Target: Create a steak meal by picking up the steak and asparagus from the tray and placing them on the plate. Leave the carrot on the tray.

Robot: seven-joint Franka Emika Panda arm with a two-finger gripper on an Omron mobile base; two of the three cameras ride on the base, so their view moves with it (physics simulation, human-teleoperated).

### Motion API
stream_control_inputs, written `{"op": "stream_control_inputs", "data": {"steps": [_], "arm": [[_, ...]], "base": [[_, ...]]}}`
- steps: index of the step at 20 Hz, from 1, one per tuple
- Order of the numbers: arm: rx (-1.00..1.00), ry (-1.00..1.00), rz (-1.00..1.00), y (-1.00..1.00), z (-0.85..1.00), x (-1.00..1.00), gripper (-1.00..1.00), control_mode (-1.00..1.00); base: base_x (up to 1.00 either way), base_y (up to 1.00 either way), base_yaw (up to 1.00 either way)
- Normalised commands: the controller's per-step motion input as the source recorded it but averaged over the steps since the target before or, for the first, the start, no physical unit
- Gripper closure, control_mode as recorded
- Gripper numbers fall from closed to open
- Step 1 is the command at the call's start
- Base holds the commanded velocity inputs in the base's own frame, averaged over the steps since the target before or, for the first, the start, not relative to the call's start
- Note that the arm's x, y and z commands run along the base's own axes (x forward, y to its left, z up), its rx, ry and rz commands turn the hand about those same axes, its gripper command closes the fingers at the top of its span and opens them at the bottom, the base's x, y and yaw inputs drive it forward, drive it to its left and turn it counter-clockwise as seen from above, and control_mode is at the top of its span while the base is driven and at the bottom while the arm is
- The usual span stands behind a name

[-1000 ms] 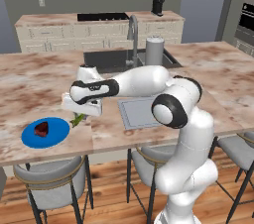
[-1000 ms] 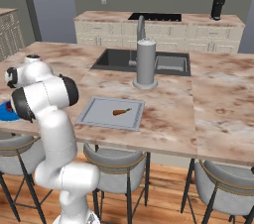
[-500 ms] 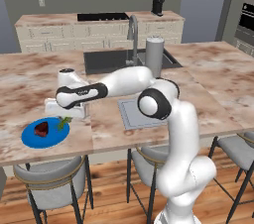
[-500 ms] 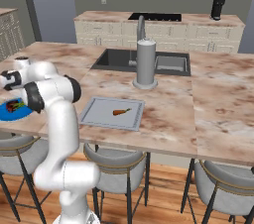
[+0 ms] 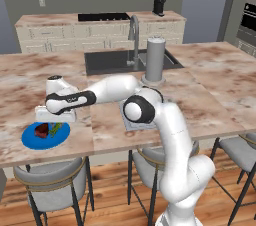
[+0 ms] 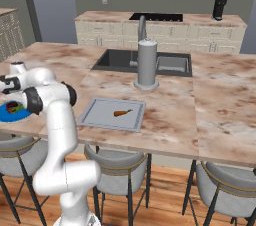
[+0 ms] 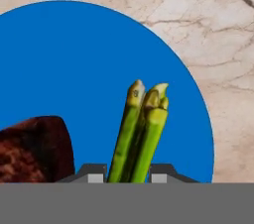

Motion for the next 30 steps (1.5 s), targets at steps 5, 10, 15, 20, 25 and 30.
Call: {"op": "stream_control_inputs", "data": {"steps": [5,10,15,20,25,30], "arm": [[0.00,-0.02,0.06,0.07,-0.30,0.26,-1.00,-1.00],[0.00,-0.14,0.02,0.00,-0.07,0.06,-1.00,-1.00],[0.00,-0.30,0.00,0.00,0.00,-0.04,-1.00,-1.00],[0.00,-0.29,0.00,-0.35,0.25,-0.46,-1.00,-1.00],[0.04,-0.28,0.00,-0.75,0.37,-0.64,-1.00,-1.00],[0.22,-0.27,0.00,-0.96,0.63,-0.80,-1.00,-1.00]], "base": [[0.00,0.00,0.00],[0.00,0.00,0.00],[0.00,0.00,0.00],[0.00,0.00,0.00],[0.00,0.00,0.00],[0.00,0.00,0.00]]}}
